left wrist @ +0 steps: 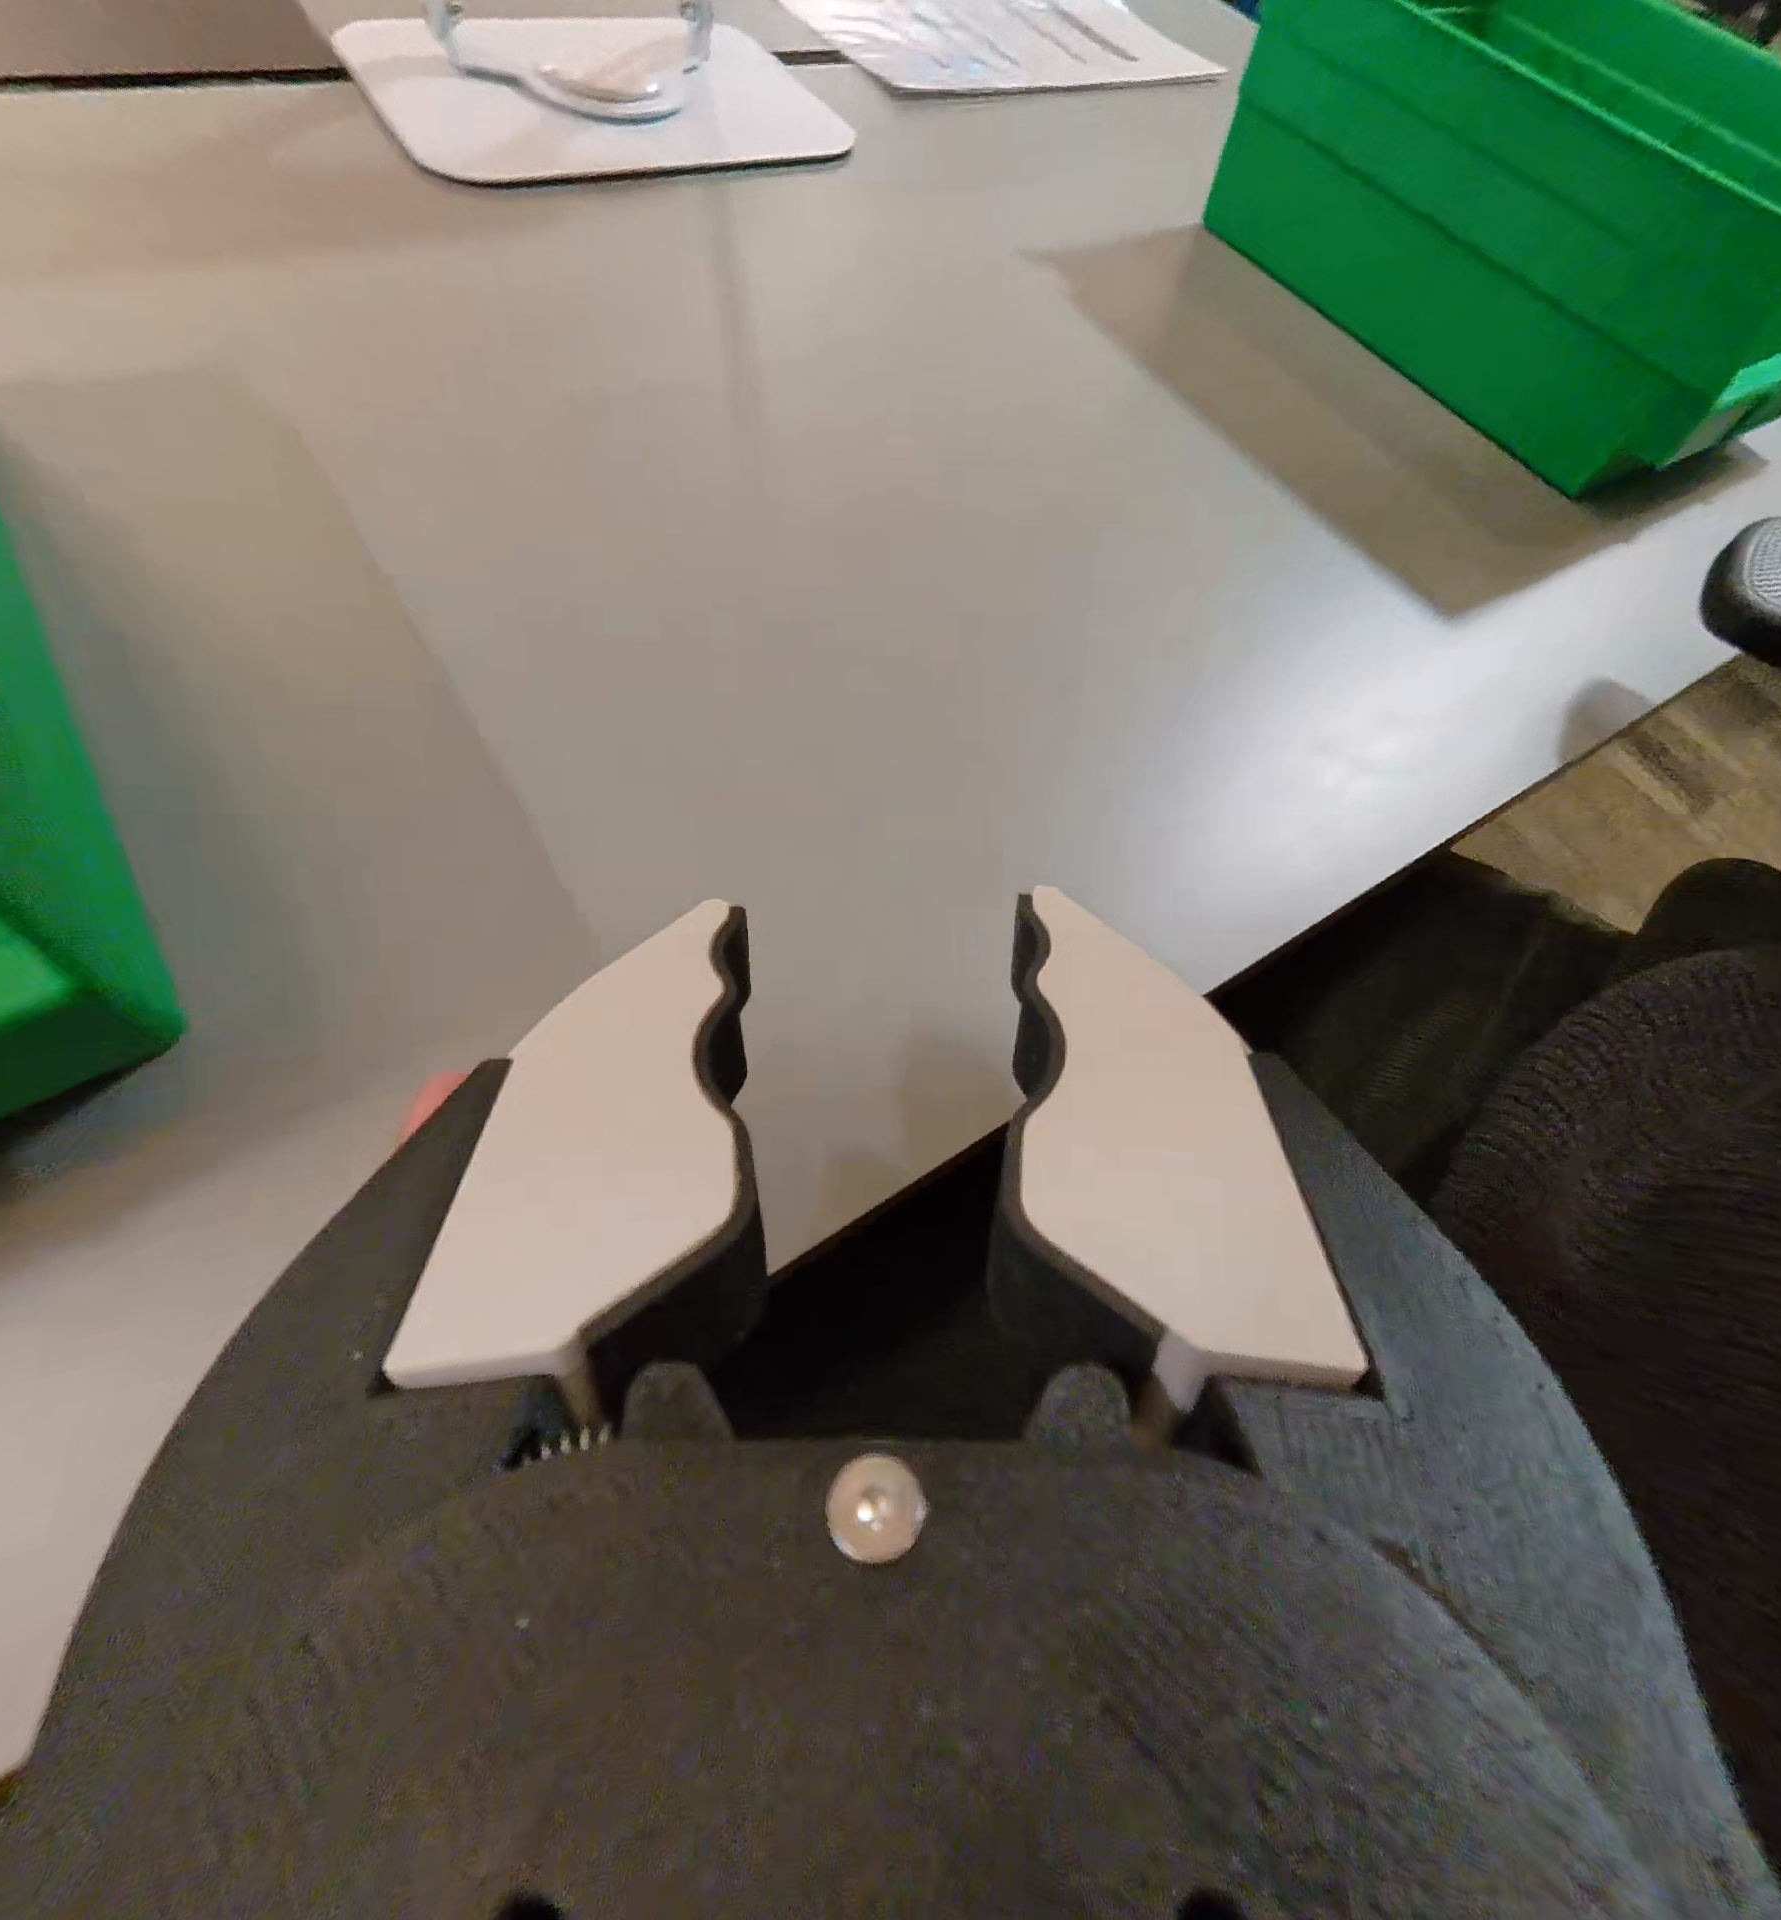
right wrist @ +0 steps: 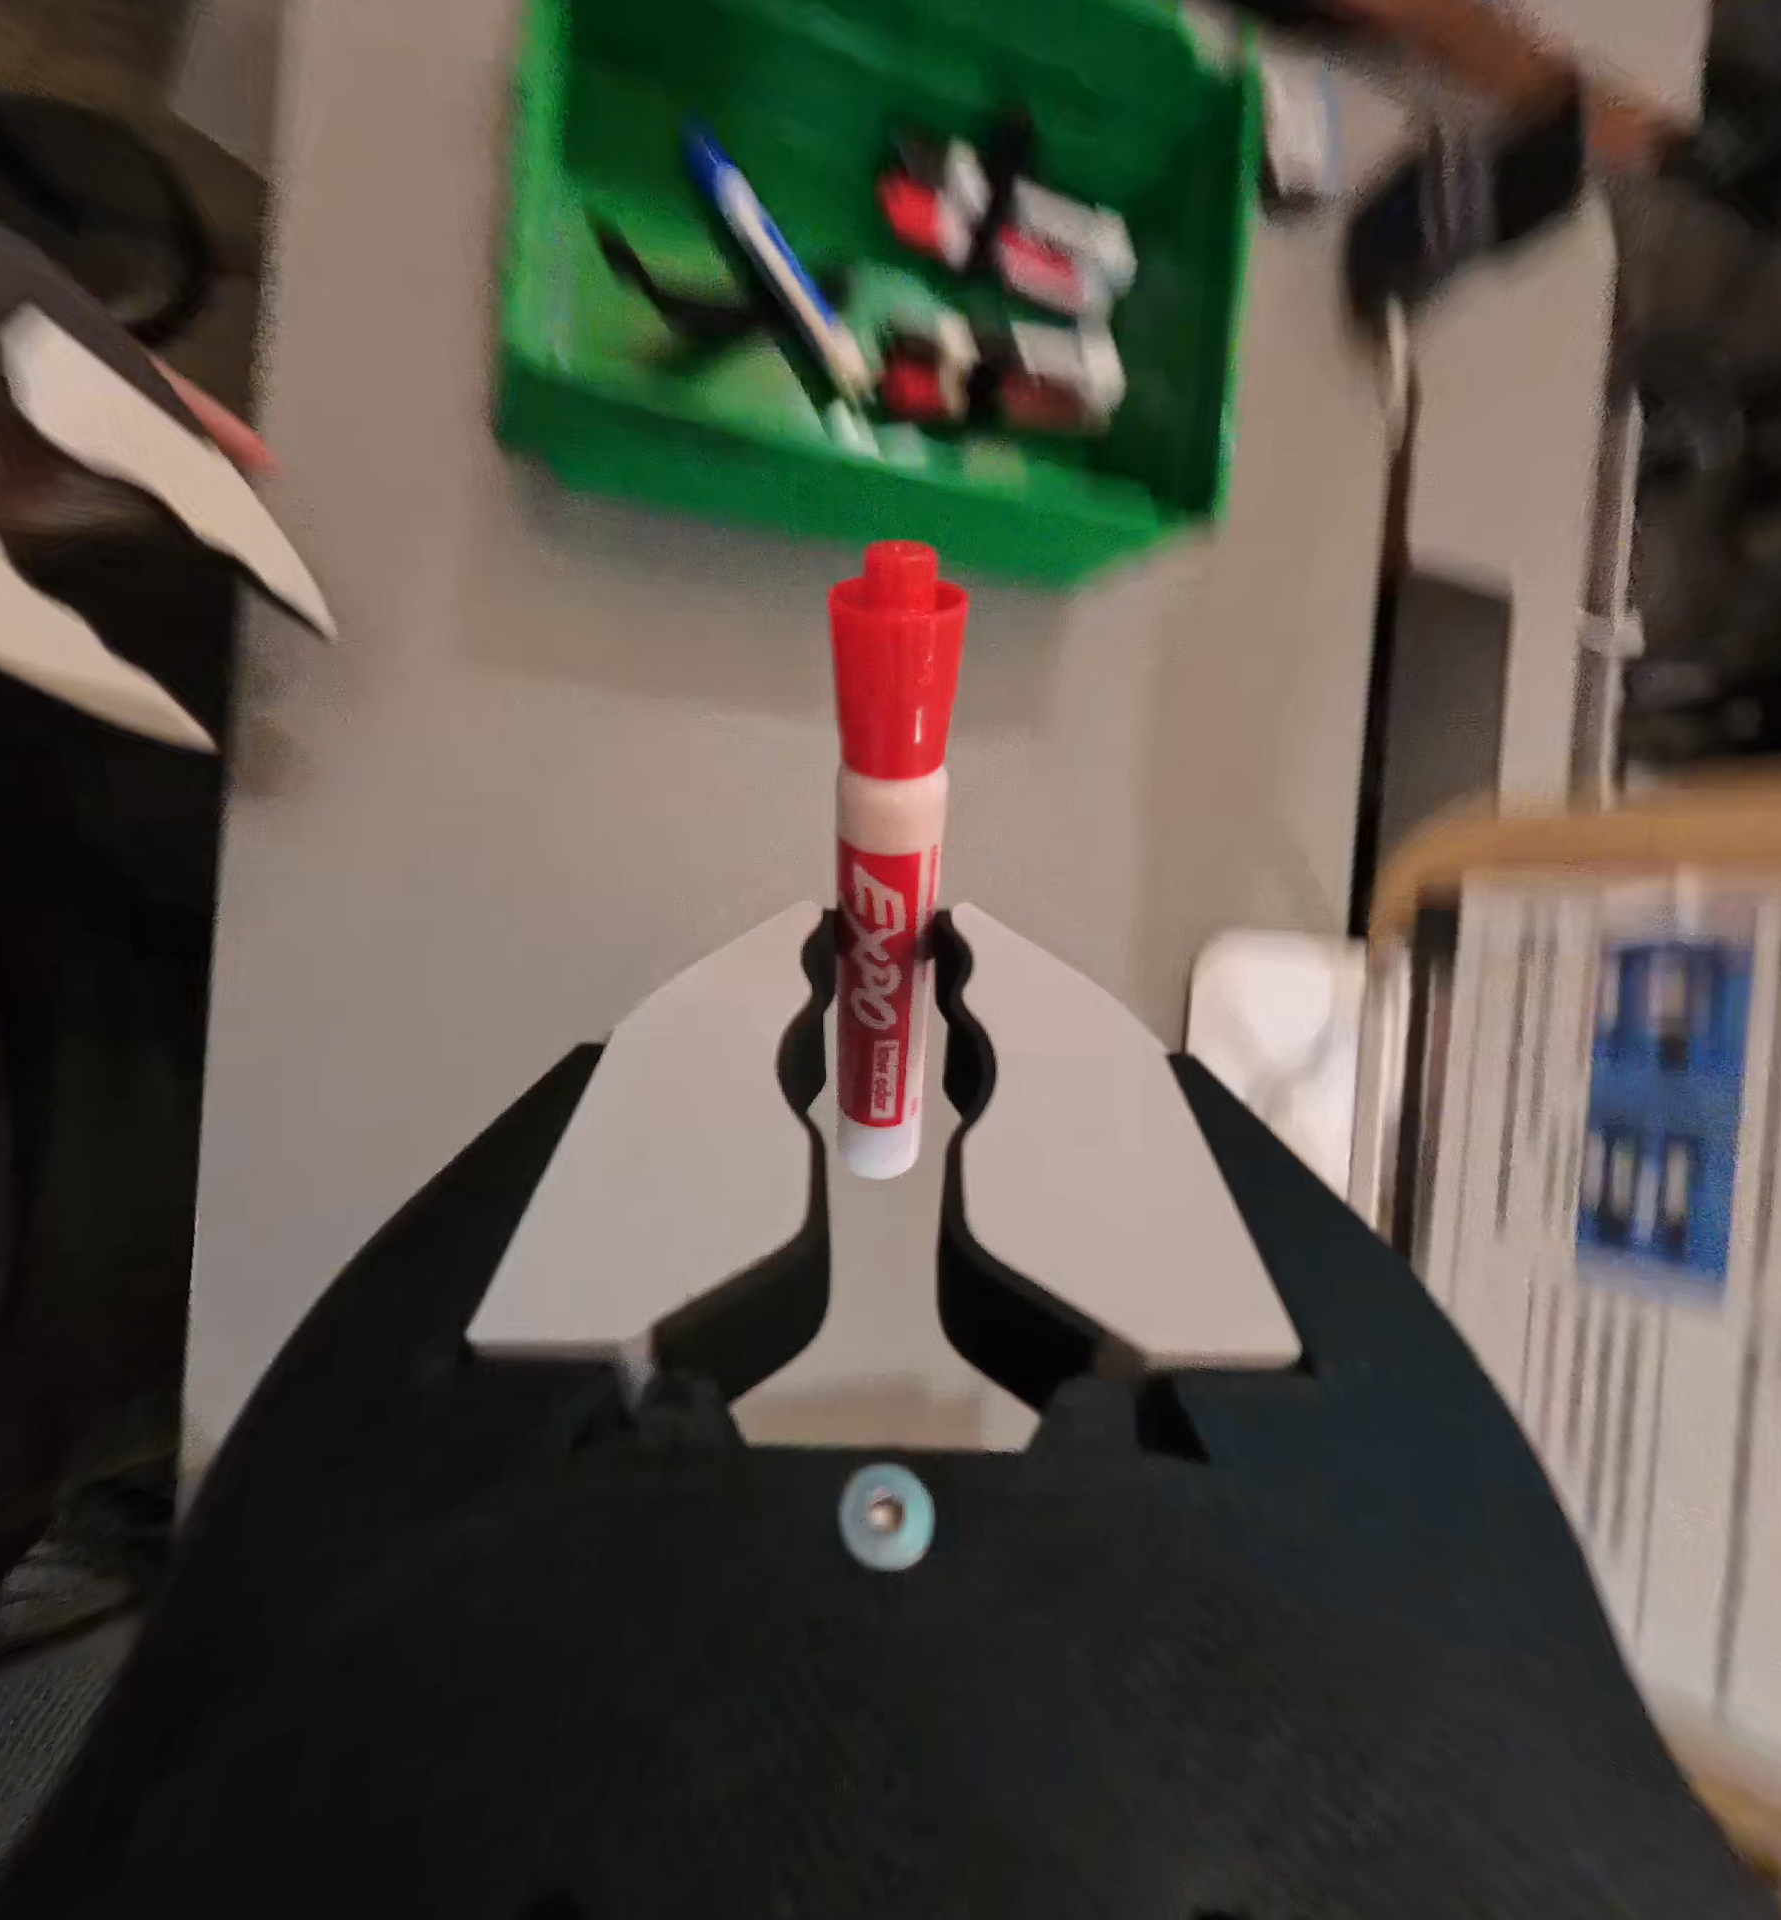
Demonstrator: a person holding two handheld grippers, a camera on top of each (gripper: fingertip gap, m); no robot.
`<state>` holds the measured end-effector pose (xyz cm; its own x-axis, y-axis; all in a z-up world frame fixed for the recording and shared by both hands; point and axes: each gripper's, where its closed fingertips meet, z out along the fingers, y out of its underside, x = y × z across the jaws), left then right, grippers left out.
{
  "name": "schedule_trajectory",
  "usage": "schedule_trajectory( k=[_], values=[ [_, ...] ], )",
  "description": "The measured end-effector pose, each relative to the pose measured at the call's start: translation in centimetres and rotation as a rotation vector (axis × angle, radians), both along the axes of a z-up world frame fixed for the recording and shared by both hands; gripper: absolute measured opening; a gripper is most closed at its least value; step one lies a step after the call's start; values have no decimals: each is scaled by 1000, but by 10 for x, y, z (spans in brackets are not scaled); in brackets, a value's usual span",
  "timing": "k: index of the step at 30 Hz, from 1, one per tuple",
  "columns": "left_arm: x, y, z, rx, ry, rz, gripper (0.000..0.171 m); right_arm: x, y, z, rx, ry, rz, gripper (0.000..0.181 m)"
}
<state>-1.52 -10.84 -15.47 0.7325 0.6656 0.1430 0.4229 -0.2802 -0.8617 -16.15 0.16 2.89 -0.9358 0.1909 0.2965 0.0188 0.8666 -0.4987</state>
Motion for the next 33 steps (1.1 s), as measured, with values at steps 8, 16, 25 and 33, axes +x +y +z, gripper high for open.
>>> schedule_trajectory(
  k=[8, 16, 25, 33],
  values=[
    [-7, 68, 8, 13, 56, -185, 49, 79, 338, -115, 307, -135, -760, 18],
    [-41, 120, -6, 98, -125, -202, 55, 137, 423, -198, 348, -286, -1138, 22],
    [-83, 126, 2, 197, -244, -159, 53, 82, 277, -79, 236, -20, -941, 34],
    [-80, 112, 14, 289, -255, -122, 53, 11, -52, -14, 54, 104, -181, 23]
  ],
)
